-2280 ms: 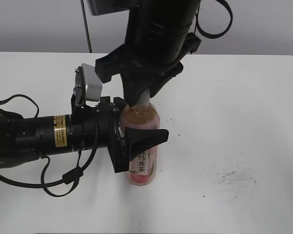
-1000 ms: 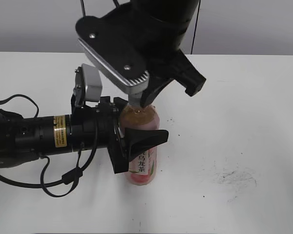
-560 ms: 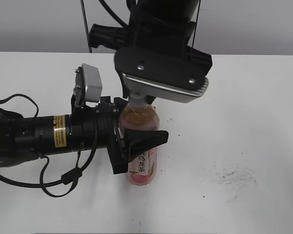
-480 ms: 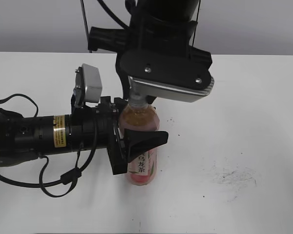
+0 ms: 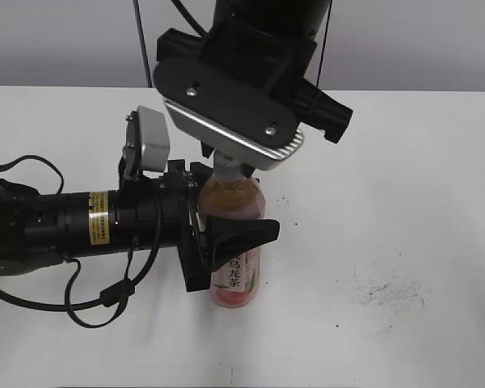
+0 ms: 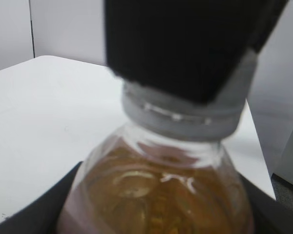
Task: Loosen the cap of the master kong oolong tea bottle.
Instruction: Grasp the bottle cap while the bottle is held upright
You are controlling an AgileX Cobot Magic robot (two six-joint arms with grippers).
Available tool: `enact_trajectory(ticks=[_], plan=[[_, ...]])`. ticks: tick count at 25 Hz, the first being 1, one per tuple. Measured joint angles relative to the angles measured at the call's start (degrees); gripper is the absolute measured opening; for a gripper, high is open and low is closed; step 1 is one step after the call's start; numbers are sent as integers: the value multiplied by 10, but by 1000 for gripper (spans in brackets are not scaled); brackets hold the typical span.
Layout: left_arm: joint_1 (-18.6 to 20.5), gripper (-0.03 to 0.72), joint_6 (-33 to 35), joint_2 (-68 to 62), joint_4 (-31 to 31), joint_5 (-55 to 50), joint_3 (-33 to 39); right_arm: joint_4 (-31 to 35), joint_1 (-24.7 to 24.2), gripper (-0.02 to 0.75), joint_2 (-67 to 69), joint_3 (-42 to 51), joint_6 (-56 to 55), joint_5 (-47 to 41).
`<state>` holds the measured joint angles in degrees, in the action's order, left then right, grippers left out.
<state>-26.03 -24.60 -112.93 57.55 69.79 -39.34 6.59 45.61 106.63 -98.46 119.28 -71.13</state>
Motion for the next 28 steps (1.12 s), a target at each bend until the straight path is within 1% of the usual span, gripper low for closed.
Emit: enact_trajectory(ticks=[4,6,7,9,14,19,24,28], plan=[[0,445,1,0,5,2,0,-7,0,443,-6,0,-128,7],[0,445,2,0,9,2,0,-8,0,507,-11,0,-223,9],[0,445,2,0,9,2,0,-8,0,540,-11,0,-294,9],[0,445,2,0,9,2,0,-8,0,575,-11,0,-408,9],[-1,445,1,0,-1,2,0,-8,0,571,-12,0,-627,9],[-1,445,0,0,-3,1,0,0,0,564,-26,0,-781,10],[-1,445,0,0,-3,1,0,20,0,516,-32,0,-949,10],[-1,445,0,0,-3,1,0,35,0,475,-32,2,-1039,10]])
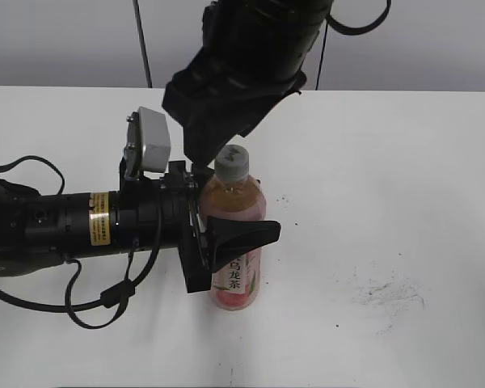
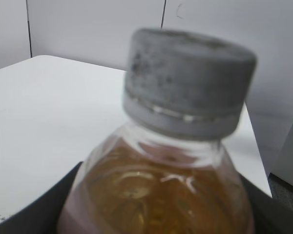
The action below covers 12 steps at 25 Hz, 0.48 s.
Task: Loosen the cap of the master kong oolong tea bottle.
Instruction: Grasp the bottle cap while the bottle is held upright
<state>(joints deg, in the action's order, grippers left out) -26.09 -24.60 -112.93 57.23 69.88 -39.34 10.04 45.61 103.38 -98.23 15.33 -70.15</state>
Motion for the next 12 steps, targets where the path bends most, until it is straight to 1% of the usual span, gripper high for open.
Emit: enact_trajectory(ticks=[2,6,12], plan=[[0,445,0,0,0,0,0,-1,0,459,0,7,-26,0],[0,445,0,0,1,0,0,-26,0,447,0,30,-76,0],[0,445,0,0,1,1,0,-30,0,386,0,34,-89,0]])
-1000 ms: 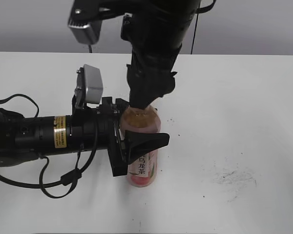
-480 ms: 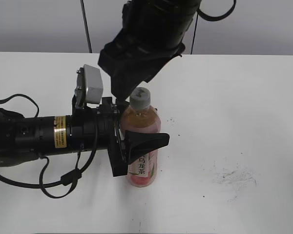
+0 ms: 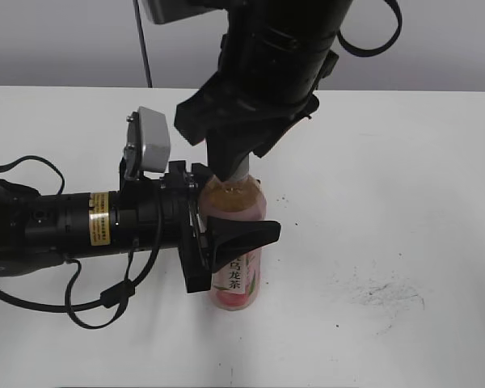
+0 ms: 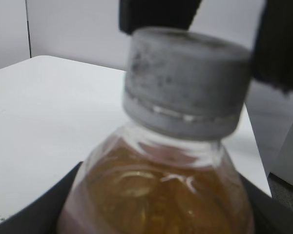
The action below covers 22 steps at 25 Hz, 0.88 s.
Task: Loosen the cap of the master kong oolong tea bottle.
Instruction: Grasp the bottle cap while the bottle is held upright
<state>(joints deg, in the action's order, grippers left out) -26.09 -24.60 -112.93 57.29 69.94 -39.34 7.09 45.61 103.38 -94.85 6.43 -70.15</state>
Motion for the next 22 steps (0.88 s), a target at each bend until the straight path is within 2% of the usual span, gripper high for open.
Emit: enact_trajectory(ticks=[7,11,13,22], plan=[[0,445,0,0,2,0,0,3,0,360,16,0,2,0],[0,445,0,0,3,0,0,4,0,279,17,-2,25,0],[0,445,-1,0,3,0,0,3,0,279,19,-6,48,-2],[0,445,-2,0,6,0,0,3,0,279,20,-9,271,-3]])
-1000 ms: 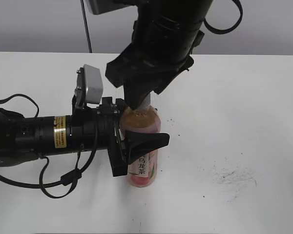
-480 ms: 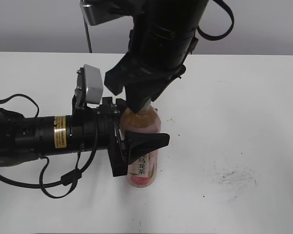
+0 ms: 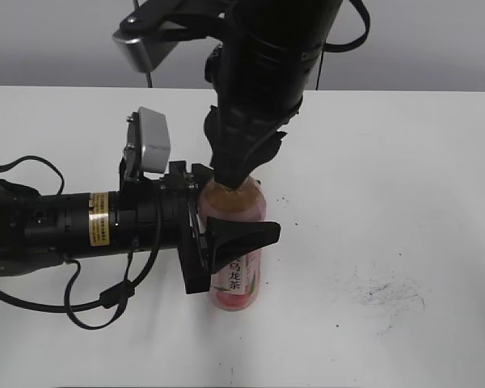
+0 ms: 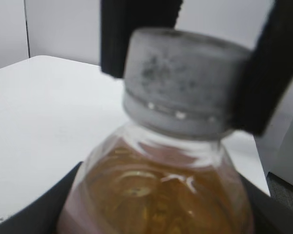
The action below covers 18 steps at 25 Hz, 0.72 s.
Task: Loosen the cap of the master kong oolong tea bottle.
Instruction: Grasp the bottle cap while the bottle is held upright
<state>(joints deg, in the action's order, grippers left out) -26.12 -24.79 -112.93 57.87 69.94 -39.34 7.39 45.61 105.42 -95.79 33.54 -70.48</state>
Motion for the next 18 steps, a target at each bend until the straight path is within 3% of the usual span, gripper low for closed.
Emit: enact_trajectory(ticks=[6,18], plan=[[0,445,2,0,4,1,0,0,0,279,0,-1,220,0],[0,445,6,1,6,1,0,0,-1,279,0,-4,832,-1]])
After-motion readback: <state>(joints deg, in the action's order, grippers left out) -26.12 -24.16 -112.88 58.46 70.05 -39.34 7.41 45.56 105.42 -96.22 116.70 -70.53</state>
